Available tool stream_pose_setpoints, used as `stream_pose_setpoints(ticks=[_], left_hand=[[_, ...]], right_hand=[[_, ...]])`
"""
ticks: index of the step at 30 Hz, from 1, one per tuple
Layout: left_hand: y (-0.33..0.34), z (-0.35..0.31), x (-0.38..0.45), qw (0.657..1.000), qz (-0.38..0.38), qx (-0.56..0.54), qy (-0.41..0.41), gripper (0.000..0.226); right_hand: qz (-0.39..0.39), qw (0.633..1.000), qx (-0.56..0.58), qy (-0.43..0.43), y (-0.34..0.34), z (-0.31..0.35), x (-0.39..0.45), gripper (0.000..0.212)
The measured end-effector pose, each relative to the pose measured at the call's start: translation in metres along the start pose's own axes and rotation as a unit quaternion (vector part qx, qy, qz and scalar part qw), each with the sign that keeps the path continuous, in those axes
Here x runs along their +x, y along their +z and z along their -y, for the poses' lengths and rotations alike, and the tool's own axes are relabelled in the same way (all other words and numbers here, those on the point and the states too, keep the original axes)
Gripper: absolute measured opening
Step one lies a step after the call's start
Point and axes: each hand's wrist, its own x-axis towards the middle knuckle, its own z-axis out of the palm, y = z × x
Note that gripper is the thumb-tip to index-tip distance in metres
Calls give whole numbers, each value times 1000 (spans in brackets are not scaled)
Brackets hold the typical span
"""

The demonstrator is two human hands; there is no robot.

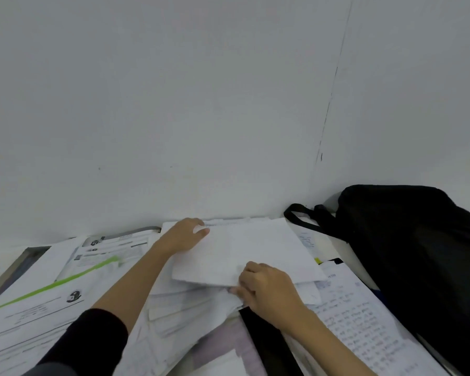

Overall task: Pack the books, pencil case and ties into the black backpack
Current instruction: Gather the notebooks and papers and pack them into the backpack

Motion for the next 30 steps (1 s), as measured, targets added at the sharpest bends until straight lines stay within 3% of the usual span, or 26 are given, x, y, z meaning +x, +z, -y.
stream_pose_setpoints(ticks=[2, 5, 8, 10, 12, 19, 26, 30], left_hand=[[4, -4, 10, 1000, 3, 9, 17, 49], [11, -8, 25, 999, 15, -1, 34, 54], [15, -11, 36, 999, 7, 23, 49, 55], [18, -11, 40, 996, -13, 55, 64, 54], [22, -11, 41, 994, -13, 84, 70, 54], [28, -11, 46, 983, 0, 183, 28, 63], [16, -1, 36, 995, 11, 100, 8, 40], [6, -5, 25, 994, 46, 102, -9, 54]], right_hand=[[68, 991, 110, 47, -8, -8, 1, 46], [67, 969, 217, 98, -22, -20, -5, 42], [95, 973, 160, 135, -35, -43, -12, 78], [193, 960, 129, 158, -43, -57, -17, 85], [239, 948, 139, 159, -47, -63, -18, 83], [178, 965, 134, 136, -38, -60, -11, 77], [72, 962, 98, 242, -45, -47, -24, 86], [17, 942, 99, 320, -42, -38, -38, 62]])
